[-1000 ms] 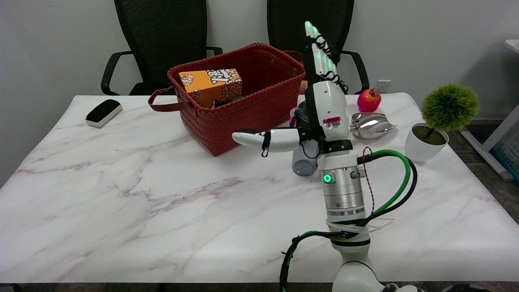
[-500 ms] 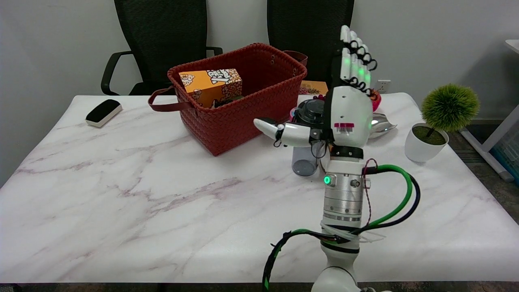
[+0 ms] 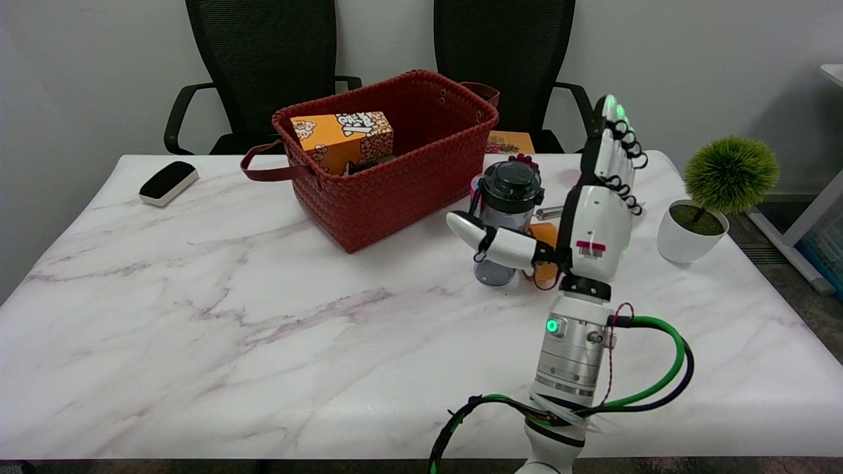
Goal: Pick up the yellow tape.
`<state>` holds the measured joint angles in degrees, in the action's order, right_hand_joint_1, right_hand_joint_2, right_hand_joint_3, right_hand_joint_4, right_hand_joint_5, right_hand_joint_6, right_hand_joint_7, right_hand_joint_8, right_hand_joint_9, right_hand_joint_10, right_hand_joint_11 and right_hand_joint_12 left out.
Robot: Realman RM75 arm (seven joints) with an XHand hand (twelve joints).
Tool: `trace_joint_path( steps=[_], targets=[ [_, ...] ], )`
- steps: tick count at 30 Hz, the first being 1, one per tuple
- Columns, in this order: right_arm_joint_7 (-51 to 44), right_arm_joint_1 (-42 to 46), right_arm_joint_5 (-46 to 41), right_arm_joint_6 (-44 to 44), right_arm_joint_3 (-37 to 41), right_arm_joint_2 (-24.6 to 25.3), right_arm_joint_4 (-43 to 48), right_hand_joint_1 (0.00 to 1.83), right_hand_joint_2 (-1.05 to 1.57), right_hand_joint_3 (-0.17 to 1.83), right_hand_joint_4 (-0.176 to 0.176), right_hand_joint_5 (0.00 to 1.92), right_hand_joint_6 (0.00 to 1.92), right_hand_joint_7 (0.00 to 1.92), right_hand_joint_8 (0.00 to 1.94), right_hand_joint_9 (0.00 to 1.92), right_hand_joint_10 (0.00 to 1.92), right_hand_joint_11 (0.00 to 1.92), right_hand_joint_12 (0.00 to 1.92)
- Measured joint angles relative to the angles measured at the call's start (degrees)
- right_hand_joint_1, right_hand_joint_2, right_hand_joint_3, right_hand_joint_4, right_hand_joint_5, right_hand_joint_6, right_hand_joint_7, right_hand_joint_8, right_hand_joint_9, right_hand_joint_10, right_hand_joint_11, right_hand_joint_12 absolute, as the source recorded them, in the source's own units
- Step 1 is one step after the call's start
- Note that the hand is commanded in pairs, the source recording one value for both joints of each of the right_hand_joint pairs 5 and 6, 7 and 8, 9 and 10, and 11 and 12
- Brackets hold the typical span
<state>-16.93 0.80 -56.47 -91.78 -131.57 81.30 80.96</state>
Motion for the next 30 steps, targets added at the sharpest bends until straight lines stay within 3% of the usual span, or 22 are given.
trace_joint_path(
  steps=[9,19,30],
  targets=[
    [11.1,0.8,-4.7,-1.9,-0.9,-1.3,-3.6,0.88,0.19,0.18,0.0,0.0,0.0,0.0,0.0,0.0,0.0,0.0,0.0],
    [22.1,1.2,-9.9,3.2,-0.9,-3.6,-6.1,0.86,0.22,0.13,0.0,0.0,0.0,0.0,0.0,0.0,0.0,0.0,0.0],
    [28.0,1.5,-12.9,6.9,-0.8,-4.7,-8.0,0.86,0.23,0.11,0.0,0.0,0.0,0.0,0.0,0.0,0.0,0.0,0.0]
  ],
)
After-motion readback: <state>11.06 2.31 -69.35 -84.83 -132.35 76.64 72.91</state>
